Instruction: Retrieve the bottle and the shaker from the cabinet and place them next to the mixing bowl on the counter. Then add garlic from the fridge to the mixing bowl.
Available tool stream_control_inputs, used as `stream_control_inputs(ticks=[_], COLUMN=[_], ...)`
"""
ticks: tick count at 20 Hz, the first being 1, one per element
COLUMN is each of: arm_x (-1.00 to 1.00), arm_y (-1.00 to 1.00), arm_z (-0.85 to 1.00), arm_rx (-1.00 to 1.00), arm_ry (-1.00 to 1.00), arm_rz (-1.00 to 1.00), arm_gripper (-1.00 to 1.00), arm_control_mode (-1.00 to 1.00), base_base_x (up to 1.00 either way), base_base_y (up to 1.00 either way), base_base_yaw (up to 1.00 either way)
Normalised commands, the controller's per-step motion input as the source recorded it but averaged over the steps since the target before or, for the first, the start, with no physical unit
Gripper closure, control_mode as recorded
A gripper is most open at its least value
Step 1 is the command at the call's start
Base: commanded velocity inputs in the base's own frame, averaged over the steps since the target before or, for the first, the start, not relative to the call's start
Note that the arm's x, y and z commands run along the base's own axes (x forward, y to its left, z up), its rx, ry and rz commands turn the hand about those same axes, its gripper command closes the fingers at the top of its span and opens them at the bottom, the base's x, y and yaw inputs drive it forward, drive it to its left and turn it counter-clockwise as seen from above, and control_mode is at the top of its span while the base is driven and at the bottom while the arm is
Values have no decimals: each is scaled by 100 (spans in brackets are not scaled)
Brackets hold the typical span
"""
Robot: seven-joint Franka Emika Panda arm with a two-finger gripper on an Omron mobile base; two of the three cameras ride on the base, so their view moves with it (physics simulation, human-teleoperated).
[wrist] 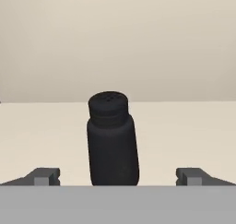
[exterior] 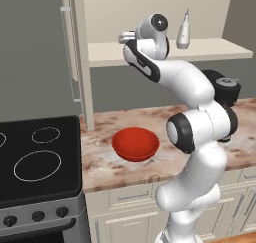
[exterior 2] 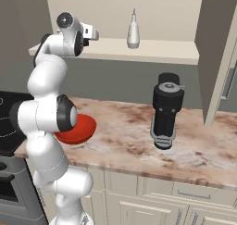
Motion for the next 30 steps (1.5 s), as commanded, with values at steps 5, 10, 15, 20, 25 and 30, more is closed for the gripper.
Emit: stream_control_inputs(ticks=[5,10,15,20,25,30], arm_x=[5,14,21,16,15,4], arm_y=[7,2,0,0,0,0], arm_z=[-11,-9,-8,0,0,0], arm_rx=[0,0,0,0,0,0], arm_ry=[0,0,0,0,0,0], arm_rz=[0,0,0,0,0,0], arm_gripper=[-100,-100,-100,-100,-100,-100], arm_control_mode=[-100,-100,-100,-100,-100,-100], base_base_x=[0,0,0,0,0,0], base_base_y=[0,0,0,0,0,0], base_base_yaw=[0,0,0,0,0,0])
